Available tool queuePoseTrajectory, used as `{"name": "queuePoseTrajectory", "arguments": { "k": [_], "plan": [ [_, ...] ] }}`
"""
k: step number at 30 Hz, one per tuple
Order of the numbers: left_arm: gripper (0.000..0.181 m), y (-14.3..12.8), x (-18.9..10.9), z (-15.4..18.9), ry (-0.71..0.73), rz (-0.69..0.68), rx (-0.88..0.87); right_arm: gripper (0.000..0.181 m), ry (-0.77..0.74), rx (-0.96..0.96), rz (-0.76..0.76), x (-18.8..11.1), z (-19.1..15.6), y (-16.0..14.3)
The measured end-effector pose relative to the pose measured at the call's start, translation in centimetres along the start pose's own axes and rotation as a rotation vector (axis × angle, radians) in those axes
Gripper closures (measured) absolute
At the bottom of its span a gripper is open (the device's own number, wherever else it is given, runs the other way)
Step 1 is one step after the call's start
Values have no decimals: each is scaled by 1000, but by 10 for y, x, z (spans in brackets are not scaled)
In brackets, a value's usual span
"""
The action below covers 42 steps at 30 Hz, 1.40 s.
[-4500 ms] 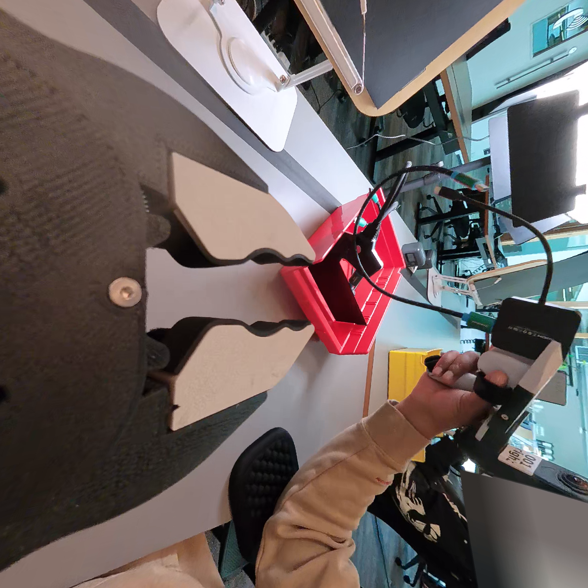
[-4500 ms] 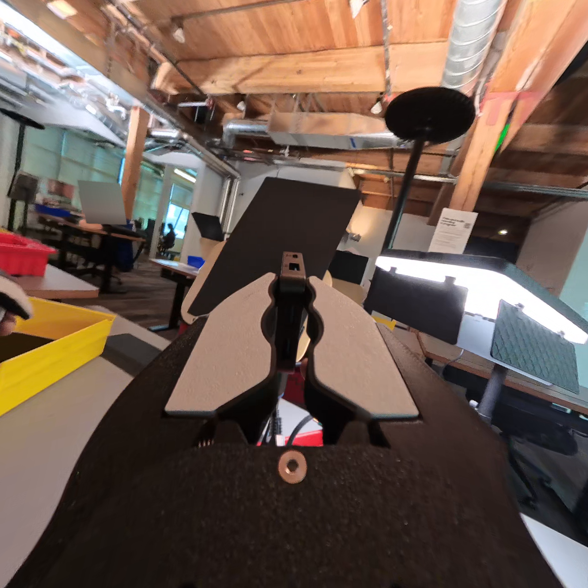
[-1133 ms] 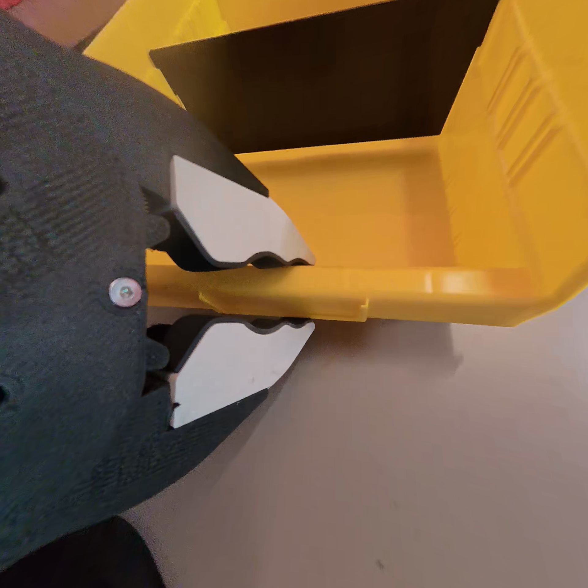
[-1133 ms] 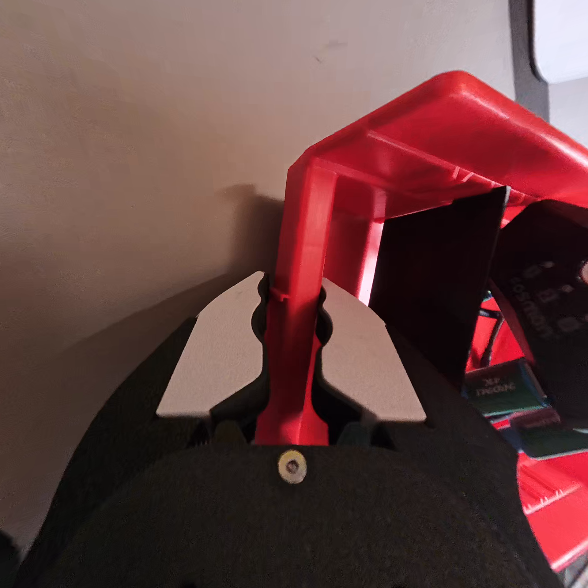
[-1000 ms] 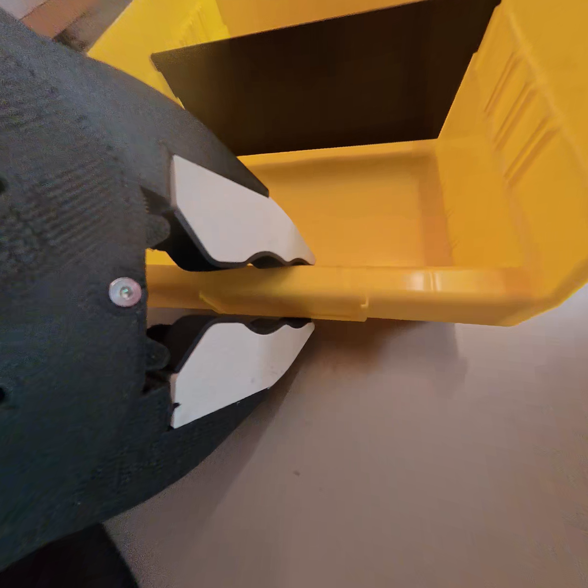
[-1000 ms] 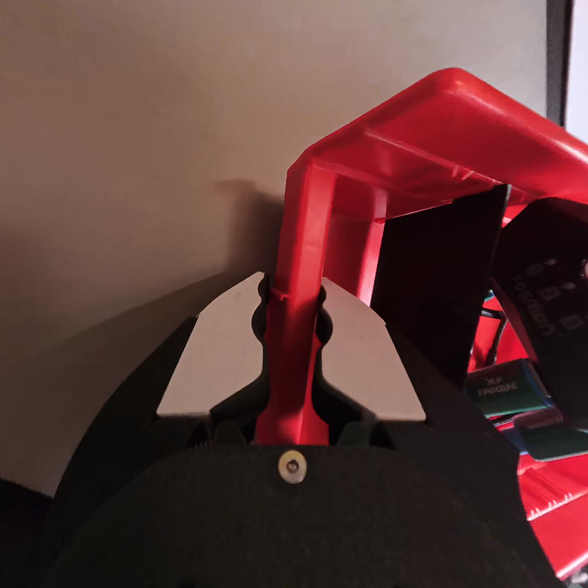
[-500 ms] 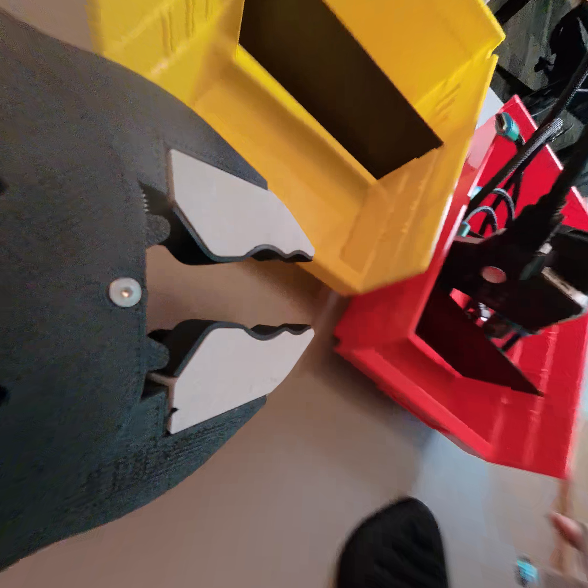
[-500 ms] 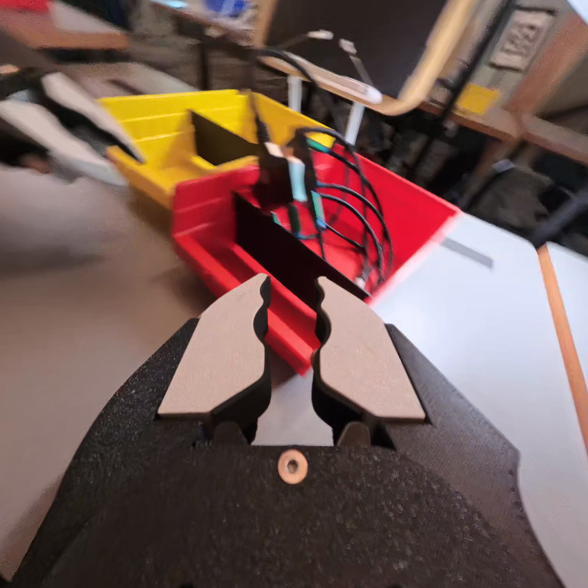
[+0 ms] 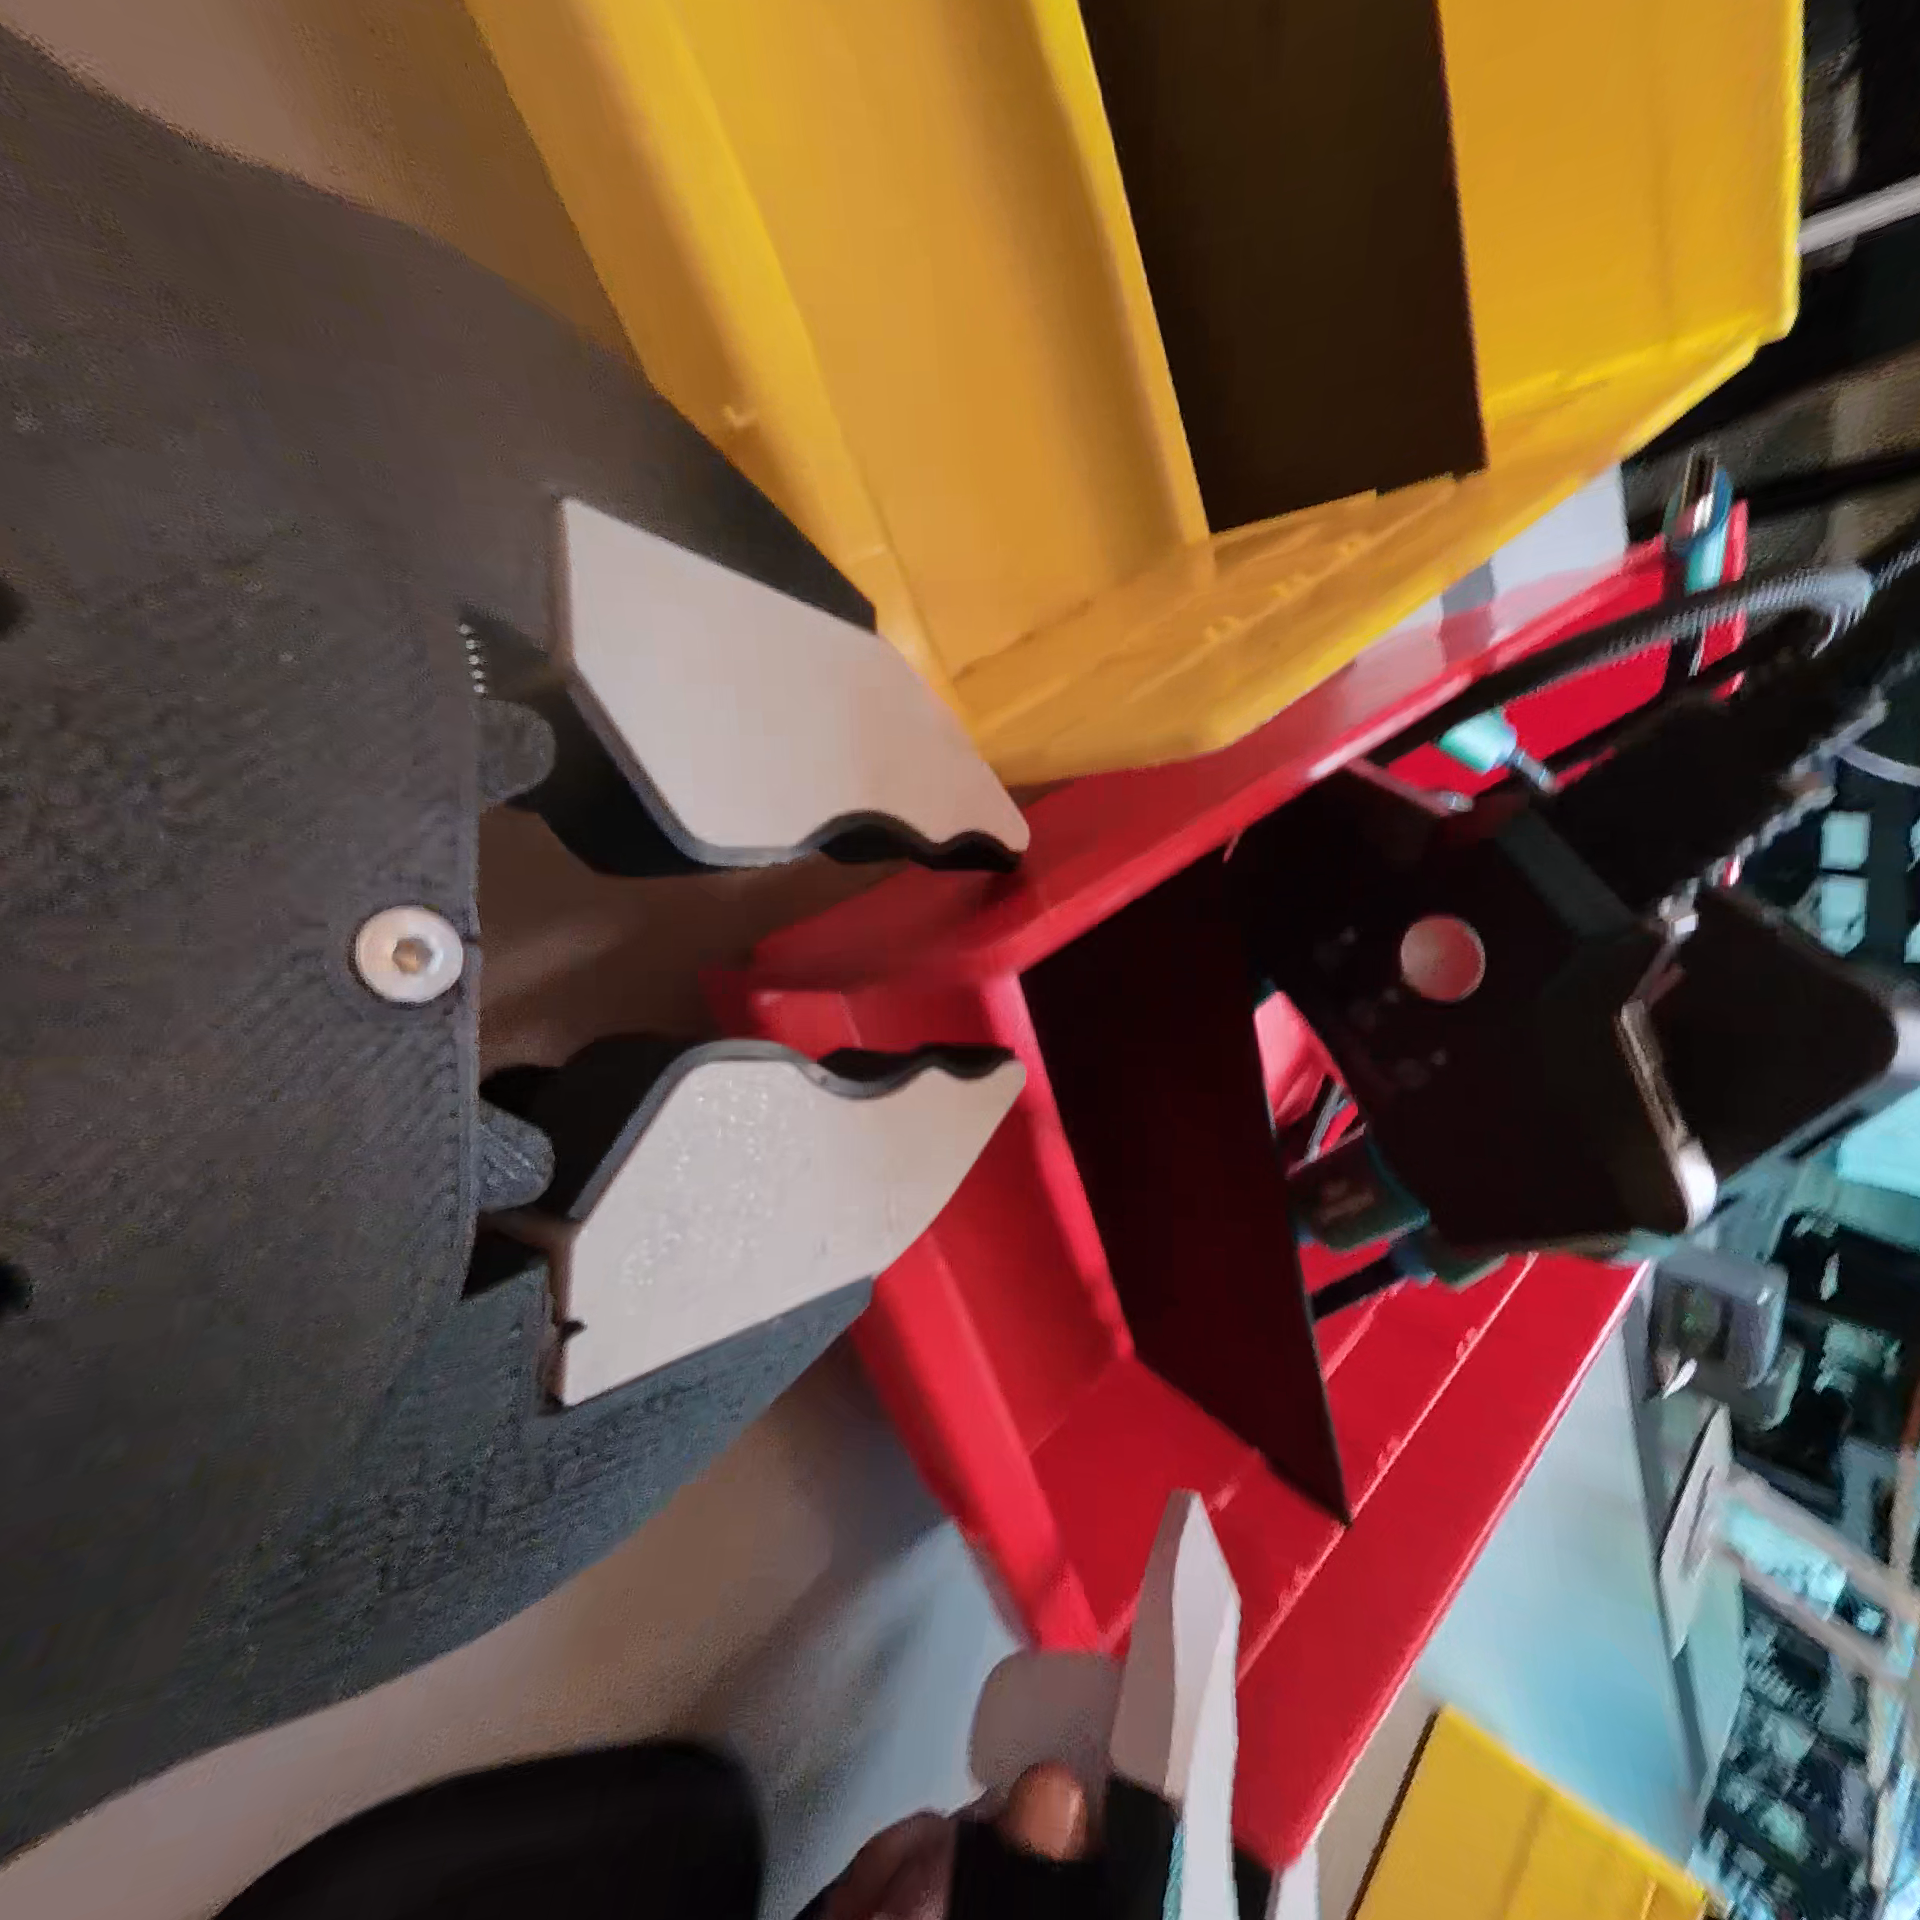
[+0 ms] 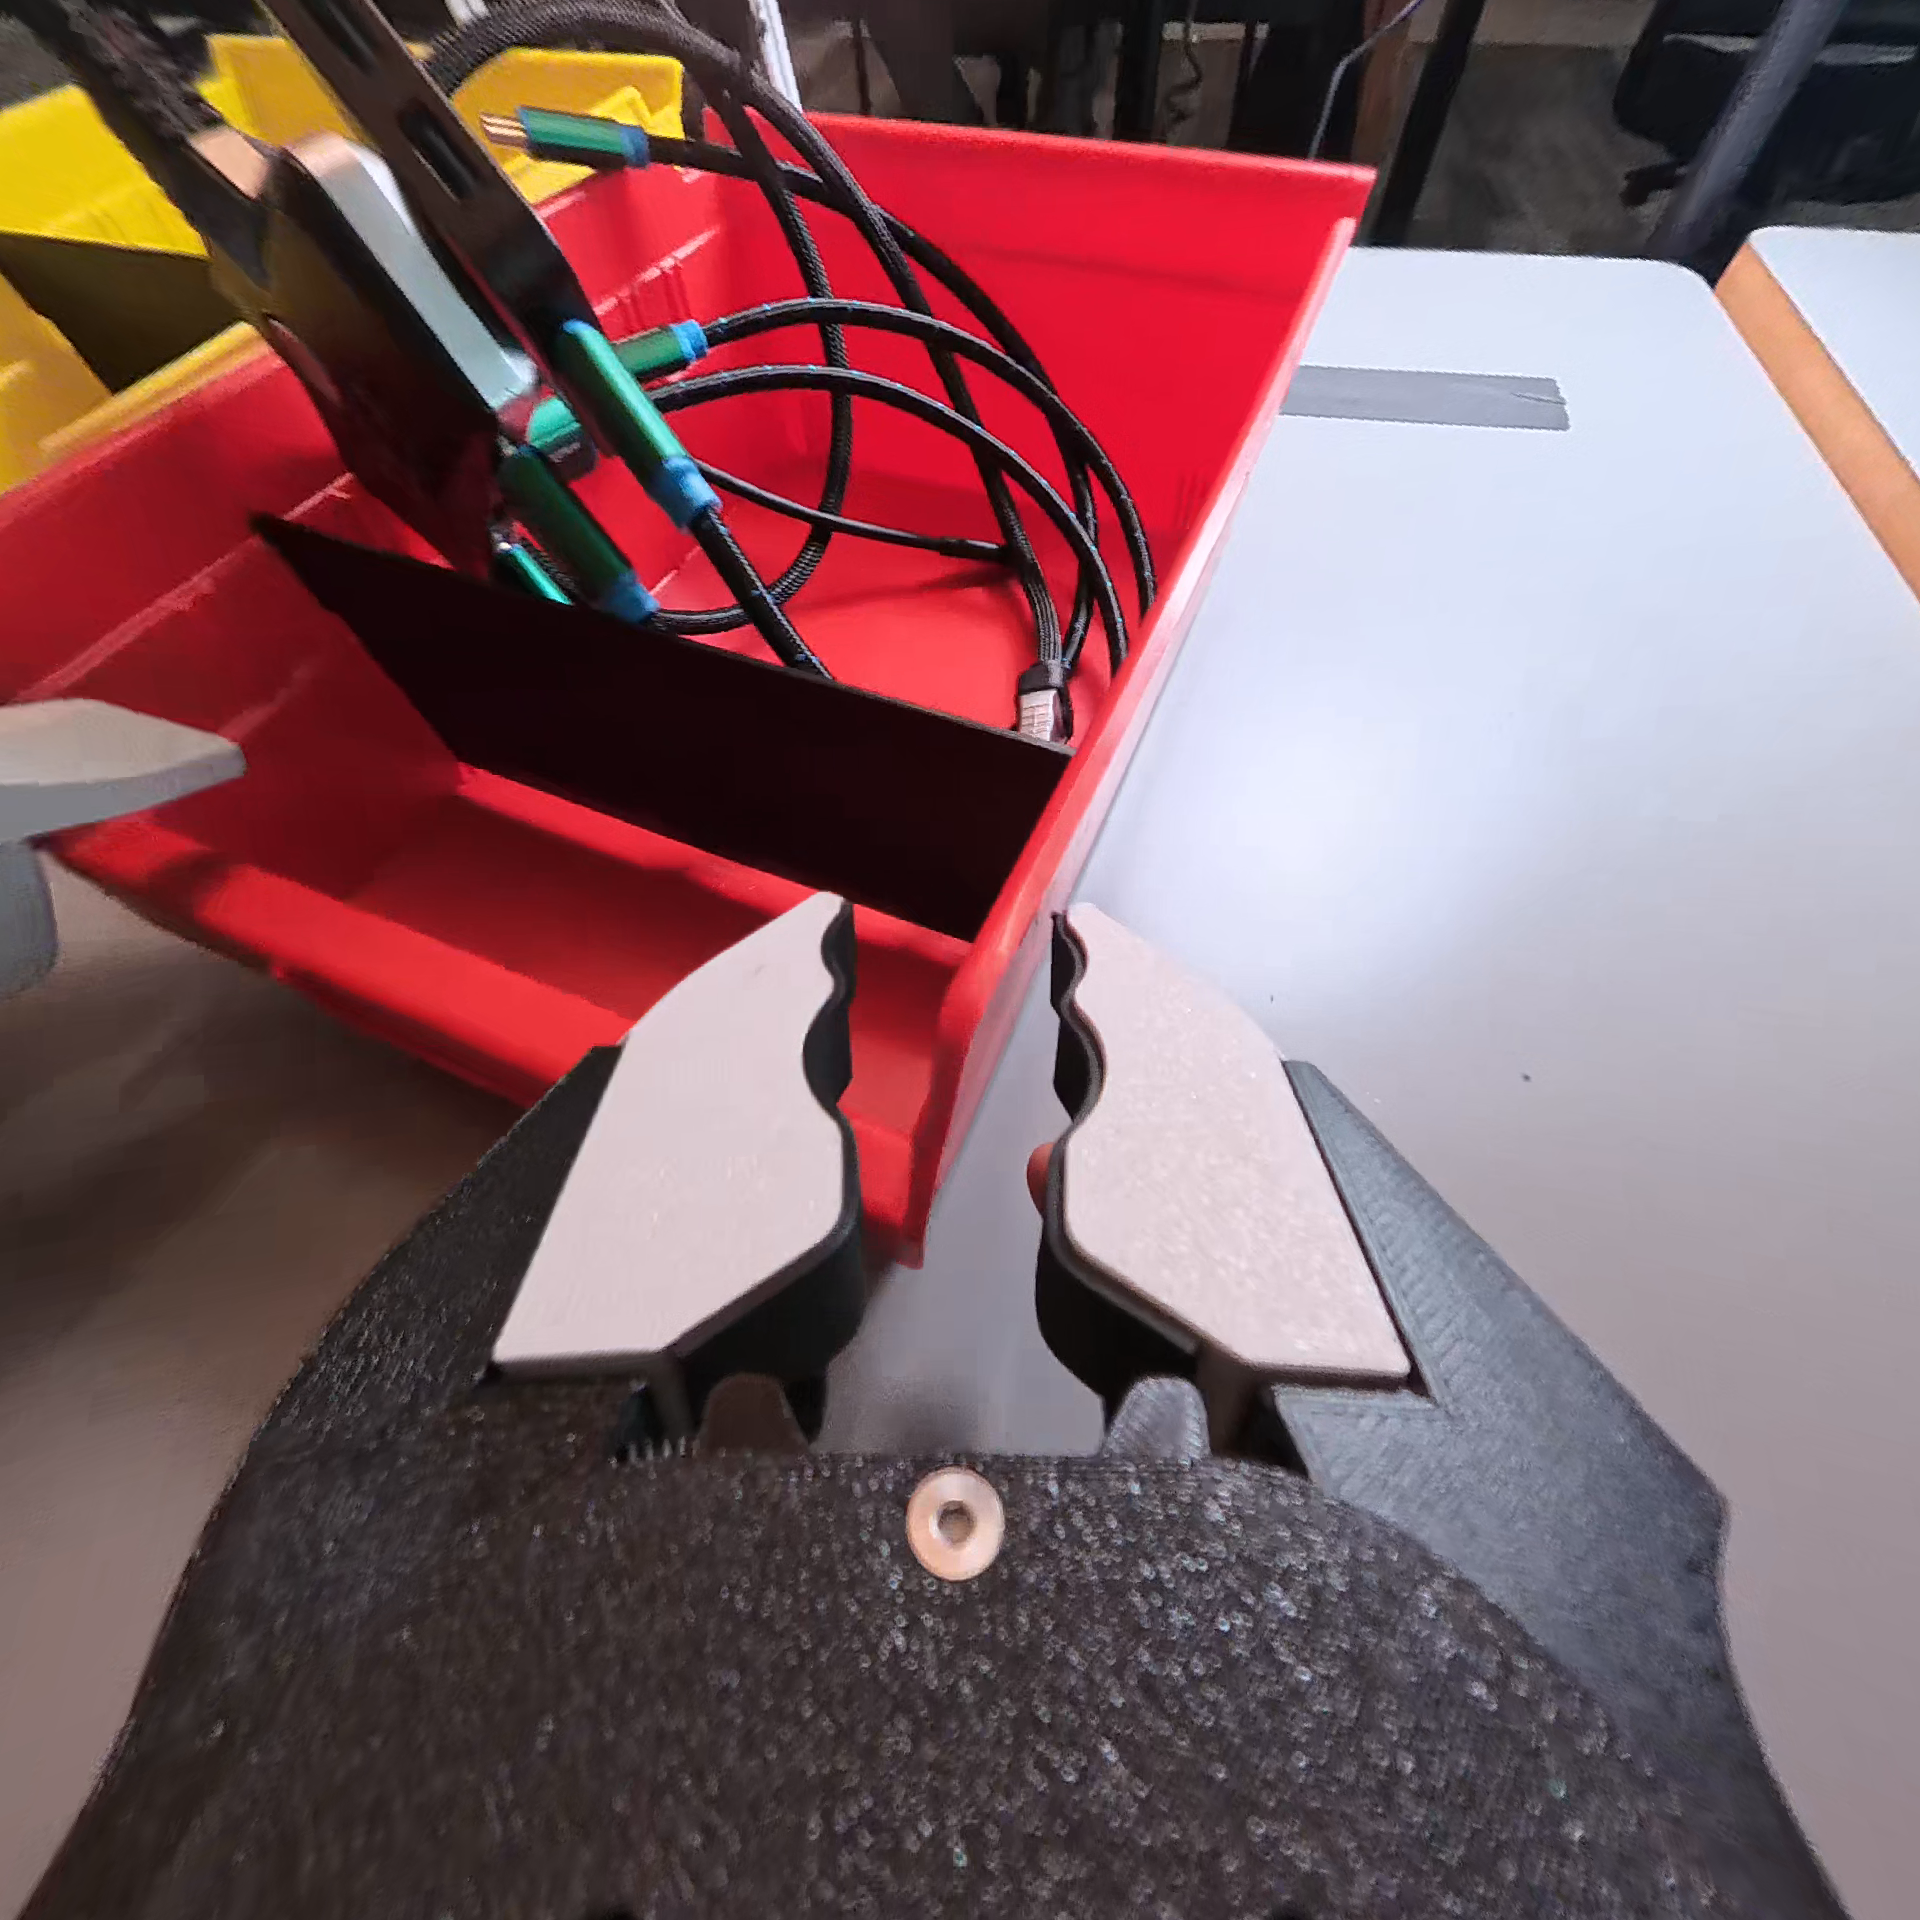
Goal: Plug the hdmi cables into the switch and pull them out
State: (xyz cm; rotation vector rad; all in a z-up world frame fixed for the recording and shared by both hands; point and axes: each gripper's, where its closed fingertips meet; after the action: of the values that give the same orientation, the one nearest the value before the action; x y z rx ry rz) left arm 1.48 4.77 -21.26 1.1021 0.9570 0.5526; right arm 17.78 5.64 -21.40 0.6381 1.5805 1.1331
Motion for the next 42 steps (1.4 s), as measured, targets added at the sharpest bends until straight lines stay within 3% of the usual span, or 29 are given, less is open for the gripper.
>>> {"name": "queuePoseTrajectory", "arguments": {
  "k": [1,3,5,12,21,25,29,42],
  "plan": [
    [159,1,2,-5,37,25,3,144,1,16,4,3,0,0],
    [161,1,3,-7,61,43,32,150,-25,36,28,4,4,3],
    [164,2,3,-9,102,30,99,170,-82,4,63,-2,12,8],
    [167,11,-12,7,72,59,106,172,-130,0,137,-33,12,17],
    [170,75,-77,27,67,246,156,174,-130,-63,377,-115,-13,94],
    [171,105,-124,9,131,329,174,173,-60,-89,483,-134,-51,132],
    [171,114,-173,-30,242,339,182,172,61,-81,529,-124,-102,156],
    [174,64,-314,-169,629,290,50,170,442,-90,459,-45,-298,163]
  ]
}}
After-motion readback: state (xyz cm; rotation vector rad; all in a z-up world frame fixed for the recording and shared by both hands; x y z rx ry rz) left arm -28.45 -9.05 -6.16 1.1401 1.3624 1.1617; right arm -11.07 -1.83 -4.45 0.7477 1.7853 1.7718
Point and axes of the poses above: each gripper's, where its closed fingertips meet, x out along the fingers, y out of its top, z = x × y across the jaws, and after that the axes turned 2 degrees about -y, right-handed
